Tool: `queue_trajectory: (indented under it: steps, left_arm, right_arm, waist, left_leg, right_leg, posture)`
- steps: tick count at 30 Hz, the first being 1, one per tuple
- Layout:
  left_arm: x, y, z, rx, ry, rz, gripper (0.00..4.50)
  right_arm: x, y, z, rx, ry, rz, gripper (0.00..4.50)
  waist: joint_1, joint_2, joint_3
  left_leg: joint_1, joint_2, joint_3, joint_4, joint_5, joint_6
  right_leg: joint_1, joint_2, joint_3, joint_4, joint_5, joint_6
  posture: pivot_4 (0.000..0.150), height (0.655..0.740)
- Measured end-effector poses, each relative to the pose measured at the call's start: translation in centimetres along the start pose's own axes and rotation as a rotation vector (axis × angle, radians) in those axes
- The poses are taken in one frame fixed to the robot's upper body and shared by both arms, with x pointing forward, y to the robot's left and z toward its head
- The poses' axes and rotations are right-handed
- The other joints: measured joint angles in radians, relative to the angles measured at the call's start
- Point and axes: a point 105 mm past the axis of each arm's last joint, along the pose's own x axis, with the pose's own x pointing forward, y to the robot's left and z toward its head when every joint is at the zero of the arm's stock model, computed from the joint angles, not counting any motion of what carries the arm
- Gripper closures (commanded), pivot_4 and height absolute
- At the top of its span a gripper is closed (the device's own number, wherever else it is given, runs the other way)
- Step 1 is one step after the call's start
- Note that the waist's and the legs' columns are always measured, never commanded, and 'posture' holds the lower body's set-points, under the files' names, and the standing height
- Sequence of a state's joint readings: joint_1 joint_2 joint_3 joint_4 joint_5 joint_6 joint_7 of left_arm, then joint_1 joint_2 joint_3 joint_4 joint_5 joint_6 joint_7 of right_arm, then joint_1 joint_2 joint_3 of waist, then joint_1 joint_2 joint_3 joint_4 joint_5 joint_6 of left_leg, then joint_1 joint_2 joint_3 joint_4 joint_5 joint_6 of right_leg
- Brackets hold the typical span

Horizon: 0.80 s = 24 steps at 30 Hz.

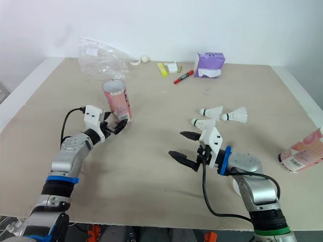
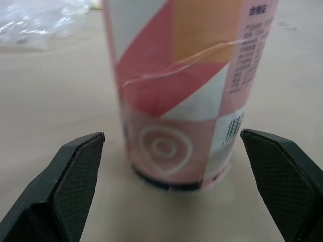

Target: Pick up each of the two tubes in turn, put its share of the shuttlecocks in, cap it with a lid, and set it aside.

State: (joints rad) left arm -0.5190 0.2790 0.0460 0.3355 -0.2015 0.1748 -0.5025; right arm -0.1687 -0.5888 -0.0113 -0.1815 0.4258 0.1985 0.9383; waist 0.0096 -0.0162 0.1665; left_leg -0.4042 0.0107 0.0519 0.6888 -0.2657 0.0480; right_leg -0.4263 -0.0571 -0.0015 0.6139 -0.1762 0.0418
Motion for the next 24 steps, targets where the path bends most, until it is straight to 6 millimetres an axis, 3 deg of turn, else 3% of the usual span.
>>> queue_trajectory:
  steps: [11, 18, 24]
  left_arm:
    - [2.6, -0.1, -0.6, 0.03, -0.009, -0.042, 0.0]
    - [4.6, -0.8, 0.3, 0.037, -0.033, -0.071, 0.0]
    - [4.9, -0.8, -0.2, 0.036, -0.019, -0.087, 0.0]
  right_arm:
    - [0.1, 0.1, 0.2, -0.002, 0.002, -0.002, 0.03]
    - [0.1, 0.0, 0.3, -0.002, 0.003, -0.001, 0.03]
    - [0.1, 0.0, 0.3, -0.001, 0.004, -0.001, 0.03]
  waist:
    - [0.0, 0.0, 0.0]
    - [0.0, -0.001, 0.0]
    - [0.0, -0.001, 0.0]
  left_leg:
    - [0.0, 0.0, 0.0, 0.0, 0.0, 0.0]
    - [-0.001, -0.001, 0.0, 0.0, 0.0, 0.0]
    - [-0.001, -0.001, 0.0, 0.0, 0.0, 0.0]
  right_leg:
    - [0.0, 0.0, 0.0, 0.0, 0.001, 0.0]
    - [0.0, 0.0, 0.0, 0.0, 0.001, 0.001]
    - [0.0, 0.0, 0.0, 0.0, 0.001, 0.001]
  posture:
    - [0.15, 0.74]
    - [0.15, 0.74]
    - [0.15, 0.74]
